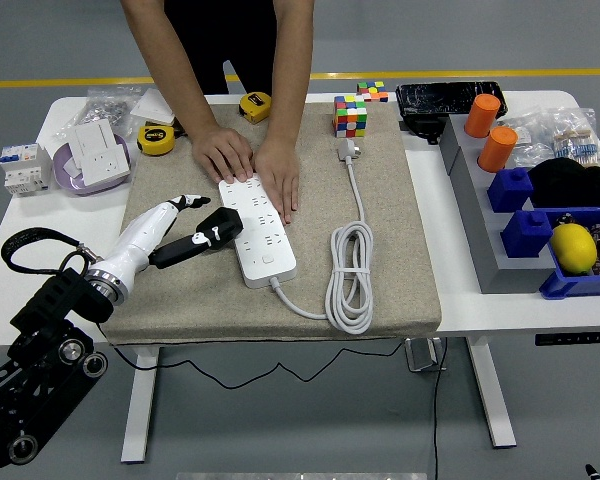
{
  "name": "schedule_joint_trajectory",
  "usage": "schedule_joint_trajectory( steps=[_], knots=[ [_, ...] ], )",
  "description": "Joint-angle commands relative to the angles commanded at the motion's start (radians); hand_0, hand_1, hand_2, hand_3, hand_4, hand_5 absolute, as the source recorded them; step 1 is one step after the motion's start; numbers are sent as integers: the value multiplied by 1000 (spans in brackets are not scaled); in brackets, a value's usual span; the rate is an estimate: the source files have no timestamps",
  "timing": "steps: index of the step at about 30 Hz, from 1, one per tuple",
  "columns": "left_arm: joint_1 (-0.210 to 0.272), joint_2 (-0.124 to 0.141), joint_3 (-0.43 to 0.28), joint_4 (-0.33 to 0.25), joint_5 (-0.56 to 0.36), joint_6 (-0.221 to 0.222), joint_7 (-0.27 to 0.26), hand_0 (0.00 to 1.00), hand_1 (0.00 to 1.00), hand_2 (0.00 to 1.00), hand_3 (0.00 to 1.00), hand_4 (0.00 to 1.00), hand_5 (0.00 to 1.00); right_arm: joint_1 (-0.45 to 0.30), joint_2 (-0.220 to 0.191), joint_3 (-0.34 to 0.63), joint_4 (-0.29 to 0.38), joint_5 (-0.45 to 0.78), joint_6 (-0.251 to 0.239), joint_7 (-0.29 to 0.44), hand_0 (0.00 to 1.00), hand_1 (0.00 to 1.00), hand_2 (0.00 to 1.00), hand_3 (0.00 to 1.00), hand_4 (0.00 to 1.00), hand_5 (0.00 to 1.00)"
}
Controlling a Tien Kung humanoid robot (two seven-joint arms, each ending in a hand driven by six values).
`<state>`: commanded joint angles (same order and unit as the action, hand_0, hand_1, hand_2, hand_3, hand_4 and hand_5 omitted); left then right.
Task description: Pick up the plug,place it near the board,insert it into the board,press the button
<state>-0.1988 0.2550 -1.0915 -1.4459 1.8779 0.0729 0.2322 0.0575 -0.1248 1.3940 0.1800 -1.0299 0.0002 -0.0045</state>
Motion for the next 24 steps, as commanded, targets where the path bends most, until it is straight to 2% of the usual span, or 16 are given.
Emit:
schedule_joint_trajectory(
  steps=[9,24],
  knots=[
    [-21,3,27,36,-61,-37,-31,979,932,868,847,998,998,-1,-1,6,0,-6,2,-3,998,805,726,730,998,971],
    [-54,-2,67,75,-61,-29,-47,979,932,869,844,998,998,-1,-3,0,0,-3,2,-1,998,805,726,731,998,972]
  ],
)
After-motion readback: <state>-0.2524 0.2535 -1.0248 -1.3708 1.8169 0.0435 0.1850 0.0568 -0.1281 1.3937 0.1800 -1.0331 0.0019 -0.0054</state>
